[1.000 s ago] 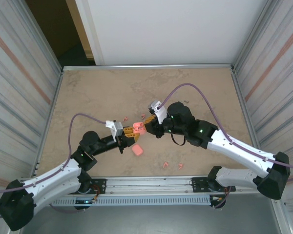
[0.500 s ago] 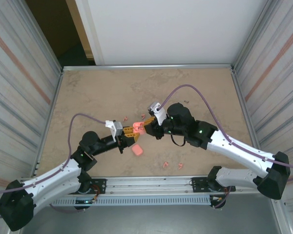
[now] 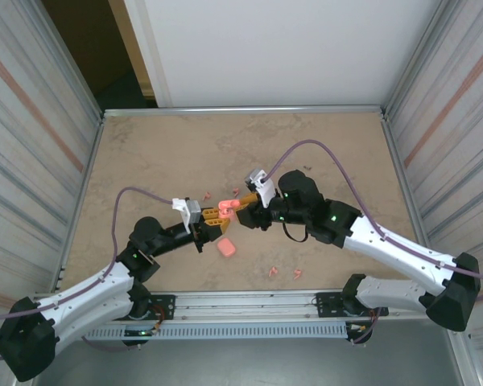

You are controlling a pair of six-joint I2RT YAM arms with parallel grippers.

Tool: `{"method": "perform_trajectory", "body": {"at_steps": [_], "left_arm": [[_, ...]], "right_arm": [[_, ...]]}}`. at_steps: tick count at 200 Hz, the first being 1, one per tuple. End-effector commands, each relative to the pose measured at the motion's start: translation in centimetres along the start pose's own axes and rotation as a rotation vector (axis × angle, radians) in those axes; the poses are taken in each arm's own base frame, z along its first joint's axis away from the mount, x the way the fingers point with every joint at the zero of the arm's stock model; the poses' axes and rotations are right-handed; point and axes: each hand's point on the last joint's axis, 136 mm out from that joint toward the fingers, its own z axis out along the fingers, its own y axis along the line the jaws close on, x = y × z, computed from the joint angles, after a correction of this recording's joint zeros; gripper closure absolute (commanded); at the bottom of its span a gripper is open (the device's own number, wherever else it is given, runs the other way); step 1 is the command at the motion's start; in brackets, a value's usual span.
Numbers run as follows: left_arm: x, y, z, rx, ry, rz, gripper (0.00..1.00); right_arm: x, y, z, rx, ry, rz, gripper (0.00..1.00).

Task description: Insert the wireless bluetooth earbuds into the charging case

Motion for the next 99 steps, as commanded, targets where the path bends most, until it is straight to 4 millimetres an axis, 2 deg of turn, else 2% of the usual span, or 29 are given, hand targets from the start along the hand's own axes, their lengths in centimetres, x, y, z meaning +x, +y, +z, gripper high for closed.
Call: {"method": "perform_trajectory", "body": {"at_steps": [1, 47, 75, 78, 91, 99], "left_arm": [[-2.5, -1.1, 0.0, 0.042, -0.075, 0.032, 1.0], [-2.9, -1.3, -0.1, 0.053, -0.098, 0.035, 1.0], [-3.3, -1.6, -0.1, 0.067, -0.112, 0.037, 1.0], [-3.3, -1.6, -0.1, 0.069, -0.113, 0.037, 1.0], [-3.5, -1.9, -0.1, 0.085, -0.12, 0.038, 1.0], [-3.7, -2.2, -0.1, 0.102, -0.125, 0.04, 1.0]], "right_arm": [[-2.8, 0.3, -1.7, 0.011, -0.072, 0.011, 0.55], [-3.8, -0.6, -3.4, -0.006, -0.126, 0.107, 0.35], [-3.4, -1.4, -3.7, -0.051, -0.151, 0.191, 0.16], [-3.8, -1.2, -4.4, -0.061, -0.174, 0.191, 0.14], [-3.6, -1.2, -4.7, -0.101, -0.184, 0.222, 0.01], [-3.3, -1.1, -4.7, -0.146, -0.179, 0.243, 0.01]]}}
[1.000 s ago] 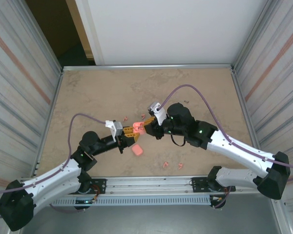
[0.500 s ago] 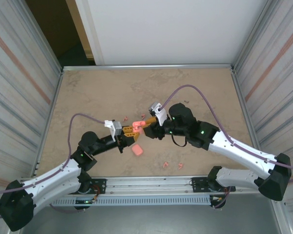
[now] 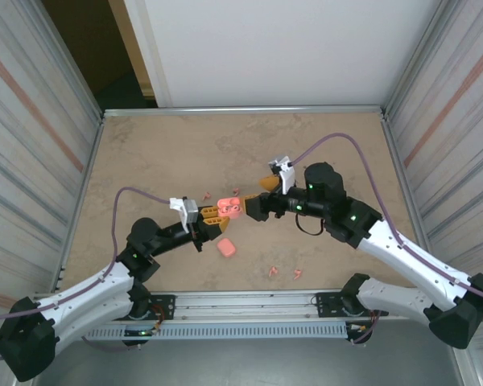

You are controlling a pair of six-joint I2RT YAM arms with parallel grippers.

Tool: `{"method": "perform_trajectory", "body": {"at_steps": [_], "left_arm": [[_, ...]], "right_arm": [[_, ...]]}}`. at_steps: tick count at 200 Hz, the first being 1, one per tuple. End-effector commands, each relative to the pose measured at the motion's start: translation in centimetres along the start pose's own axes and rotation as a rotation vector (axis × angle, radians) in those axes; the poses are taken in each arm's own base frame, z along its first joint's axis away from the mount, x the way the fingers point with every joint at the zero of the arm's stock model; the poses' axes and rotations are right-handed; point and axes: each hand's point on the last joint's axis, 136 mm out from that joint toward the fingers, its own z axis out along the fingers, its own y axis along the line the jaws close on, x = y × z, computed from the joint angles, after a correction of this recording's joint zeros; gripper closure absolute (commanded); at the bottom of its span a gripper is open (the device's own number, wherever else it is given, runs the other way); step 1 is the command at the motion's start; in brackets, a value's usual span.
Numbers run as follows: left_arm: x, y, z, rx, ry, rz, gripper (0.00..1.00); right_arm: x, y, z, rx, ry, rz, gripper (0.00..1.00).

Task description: Insert the wireless bluetooth earbuds into the charging case

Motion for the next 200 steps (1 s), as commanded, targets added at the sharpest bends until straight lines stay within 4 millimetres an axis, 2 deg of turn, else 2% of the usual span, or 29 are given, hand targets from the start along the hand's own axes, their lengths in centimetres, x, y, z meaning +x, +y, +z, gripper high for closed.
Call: {"method": "perform_trajectory", "body": {"at_steps": [1, 21, 49, 74, 81, 127, 179, 200], "left_arm": [[-2.3, -1.5, 0.1, 0.072, -0.068, 0.026, 1.0], [-2.7, -2.1, 0.2, 0.106, -0.079, 0.024, 1.0], [-2.9, -2.3, 0.4, 0.125, -0.087, 0.023, 1.0], [-2.9, -2.4, 0.6, 0.137, -0.091, 0.016, 1.0], [-2.9, -2.4, 0.6, 0.14, -0.091, 0.015, 1.0], [-3.0, -2.4, 0.6, 0.137, -0.089, 0.019, 1.0], [-2.7, -2.1, 0.7, 0.123, -0.072, 0.02, 1.0], [-2.4, -2.0, 0.7, 0.119, -0.063, 0.022, 1.0]], "right_arm": [[0.0, 1.3, -0.7, -0.134, -0.012, 0.074, 0.01], [0.5, 1.6, -0.7, -0.219, 0.005, 0.129, 0.01], [0.7, 3.5, -0.8, -0.342, 0.02, 0.111, 0.01], [0.7, 3.8, -0.8, -0.36, 0.026, 0.115, 0.01], [1.1, 3.5, 0.0, -0.359, 0.05, 0.13, 0.01], [1.2, 4.6, 0.8, -0.403, 0.082, 0.118, 0.01], [1.1, 5.9, 1.0, -0.446, 0.095, 0.092, 0.0], [1.0, 6.2, 0.9, -0.458, 0.095, 0.083, 0.03]]}}
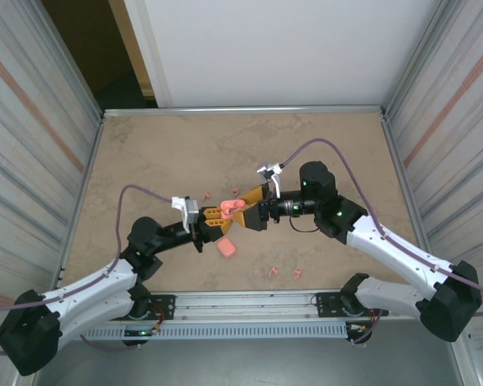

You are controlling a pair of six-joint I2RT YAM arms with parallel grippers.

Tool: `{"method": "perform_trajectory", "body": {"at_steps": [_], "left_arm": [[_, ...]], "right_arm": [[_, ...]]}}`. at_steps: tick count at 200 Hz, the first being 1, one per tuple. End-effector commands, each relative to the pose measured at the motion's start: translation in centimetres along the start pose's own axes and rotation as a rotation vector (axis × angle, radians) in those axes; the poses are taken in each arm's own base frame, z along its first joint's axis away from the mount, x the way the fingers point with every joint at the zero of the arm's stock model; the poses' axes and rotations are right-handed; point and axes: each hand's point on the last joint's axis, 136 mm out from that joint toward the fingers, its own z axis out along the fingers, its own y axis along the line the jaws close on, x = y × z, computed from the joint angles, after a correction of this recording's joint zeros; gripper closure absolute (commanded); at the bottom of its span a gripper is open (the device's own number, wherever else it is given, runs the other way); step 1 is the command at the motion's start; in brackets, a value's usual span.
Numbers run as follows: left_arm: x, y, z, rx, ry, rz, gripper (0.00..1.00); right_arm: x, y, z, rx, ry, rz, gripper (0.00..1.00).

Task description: Insert the wireless bluetooth earbuds into the charging case

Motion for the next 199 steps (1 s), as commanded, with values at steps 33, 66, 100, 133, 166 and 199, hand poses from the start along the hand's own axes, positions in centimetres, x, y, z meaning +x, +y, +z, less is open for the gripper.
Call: {"method": "perform_trajectory", "body": {"at_steps": [33, 66, 100, 133, 166, 199], "left_arm": [[-1.6, -0.4, 0.3, 0.012, -0.033, 0.039, 1.0], [-1.2, 0.1, 0.4, -0.011, -0.015, 0.037, 1.0], [-0.8, 0.4, 0.5, -0.023, -0.005, 0.03, 1.0], [-0.6, 0.8, 0.6, -0.038, 0.0, 0.024, 1.0], [-0.6, 1.0, 0.6, -0.047, -0.002, 0.022, 1.0], [-0.6, 1.0, 0.6, -0.048, -0.003, 0.021, 1.0]], "right_arm": [[-1.2, 2.3, -0.2, -0.069, -0.01, -0.061, 0.05], [-1.2, 2.7, -0.5, -0.072, -0.013, -0.077, 0.06], [-1.1, 3.2, -0.8, -0.079, -0.019, -0.1, 0.07], [-1.0, 3.5, -1.1, -0.081, -0.019, -0.106, 0.11], [-0.7, 3.3, -1.3, -0.069, -0.018, -0.105, 0.13], [-0.7, 3.0, -1.6, -0.037, -0.023, -0.11, 0.13]]}}
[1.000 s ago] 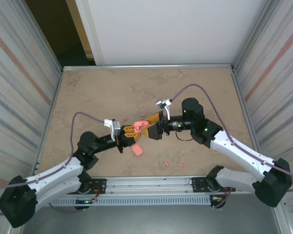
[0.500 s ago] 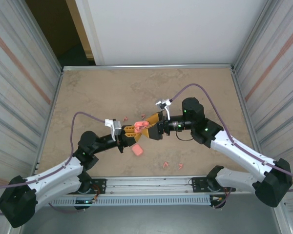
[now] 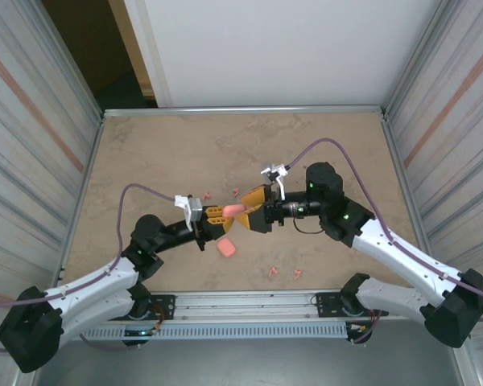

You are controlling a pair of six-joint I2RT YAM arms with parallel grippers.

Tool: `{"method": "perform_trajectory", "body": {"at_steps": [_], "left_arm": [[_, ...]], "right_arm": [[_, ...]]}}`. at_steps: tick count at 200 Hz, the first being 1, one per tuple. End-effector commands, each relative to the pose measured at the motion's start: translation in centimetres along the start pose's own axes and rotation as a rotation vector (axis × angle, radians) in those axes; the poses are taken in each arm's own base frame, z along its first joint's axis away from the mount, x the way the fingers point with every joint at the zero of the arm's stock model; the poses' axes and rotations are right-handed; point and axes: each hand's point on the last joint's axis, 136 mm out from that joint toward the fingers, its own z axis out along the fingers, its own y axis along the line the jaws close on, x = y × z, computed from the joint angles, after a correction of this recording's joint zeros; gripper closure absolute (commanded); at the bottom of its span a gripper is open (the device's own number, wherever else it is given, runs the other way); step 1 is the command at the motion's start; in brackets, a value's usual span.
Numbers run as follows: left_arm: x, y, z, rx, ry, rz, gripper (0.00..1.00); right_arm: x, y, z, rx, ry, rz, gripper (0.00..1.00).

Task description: Insert the wireless bluetooth earbuds into the charging case

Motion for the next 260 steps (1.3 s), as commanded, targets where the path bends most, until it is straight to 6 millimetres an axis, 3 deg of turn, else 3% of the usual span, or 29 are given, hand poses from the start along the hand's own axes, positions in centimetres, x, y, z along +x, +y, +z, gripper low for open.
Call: {"method": "perform_trajectory", "body": {"at_steps": [1, 57, 120, 157, 193, 260], "left_arm": [[-1.6, -0.2, 0.3, -0.001, -0.038, 0.033, 1.0], [-0.1, 1.7, 0.5, -0.099, 0.041, -0.001, 1.0], [2.5, 5.1, 0.3, -0.234, 0.214, -0.057, 1.0], [3.7, 9.9, -1.2, -0.353, 0.316, -0.17, 1.0], [3.2, 14.3, -2.7, -0.408, 0.325, -0.221, 1.0], [3.3, 22.1, -3.5, -0.54, 0.442, -0.257, 1.0]], "right_arm": [[-0.4, 1.0, -0.6, -0.004, -0.009, -0.049, 0.13], [-0.8, 0.2, -2.0, 0.079, -0.042, -0.055, 0.12], [-0.3, -4.6, -4.2, 0.277, -0.097, 0.061, 0.11], [0.5, -7.6, -5.3, 0.396, -0.1, 0.15, 0.11], [1.6, -9.5, -6.0, 0.463, -0.092, 0.217, 0.11], [2.9, -10.9, -6.7, 0.505, -0.106, 0.274, 0.07]]}}
